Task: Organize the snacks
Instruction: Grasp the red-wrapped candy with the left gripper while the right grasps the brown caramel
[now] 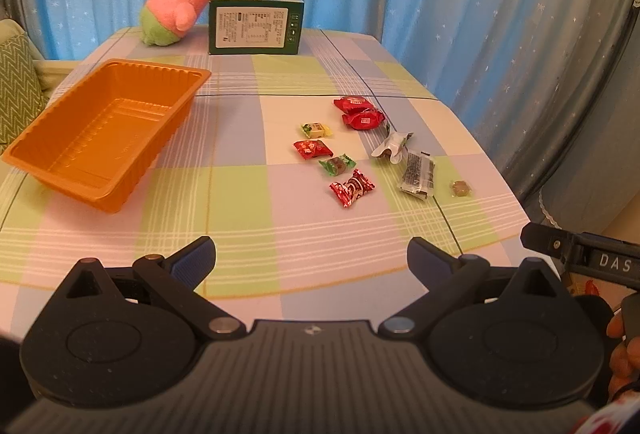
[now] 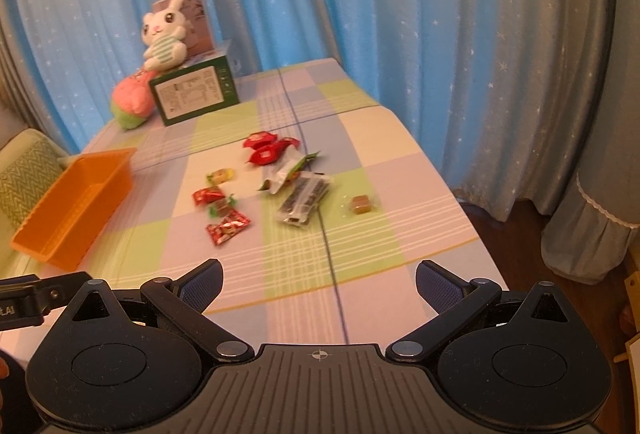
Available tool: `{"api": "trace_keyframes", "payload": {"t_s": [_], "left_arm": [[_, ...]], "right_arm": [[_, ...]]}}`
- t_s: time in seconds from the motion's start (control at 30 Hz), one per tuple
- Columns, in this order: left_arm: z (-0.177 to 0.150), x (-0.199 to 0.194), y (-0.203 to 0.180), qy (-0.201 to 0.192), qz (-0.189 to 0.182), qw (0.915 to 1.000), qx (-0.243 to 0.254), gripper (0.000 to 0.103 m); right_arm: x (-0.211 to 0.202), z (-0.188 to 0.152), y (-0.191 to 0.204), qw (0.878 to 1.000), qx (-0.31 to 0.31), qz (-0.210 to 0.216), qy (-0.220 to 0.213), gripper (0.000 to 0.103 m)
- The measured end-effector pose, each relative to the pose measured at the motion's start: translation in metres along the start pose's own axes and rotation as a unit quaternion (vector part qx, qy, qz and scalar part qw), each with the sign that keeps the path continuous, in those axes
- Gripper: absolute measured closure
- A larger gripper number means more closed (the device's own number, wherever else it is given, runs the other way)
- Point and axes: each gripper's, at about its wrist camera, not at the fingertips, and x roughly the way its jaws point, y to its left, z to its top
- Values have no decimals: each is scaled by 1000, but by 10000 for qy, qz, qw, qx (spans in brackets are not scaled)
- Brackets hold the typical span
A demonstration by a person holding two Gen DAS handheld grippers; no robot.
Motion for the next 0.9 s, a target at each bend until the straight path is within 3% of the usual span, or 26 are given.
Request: {"api": "trace_keyframes", "payload": {"t_s": [0.47, 0.9], "left_arm": [[28, 73, -6, 256, -212, 9991, 278, 11], [39, 125, -10, 349, -543, 9960, 616, 20]], "right_arm": [[59, 25, -25, 9996, 141, -149, 196, 1], [105, 33, -35, 9988, 193, -190, 401, 16]]}}
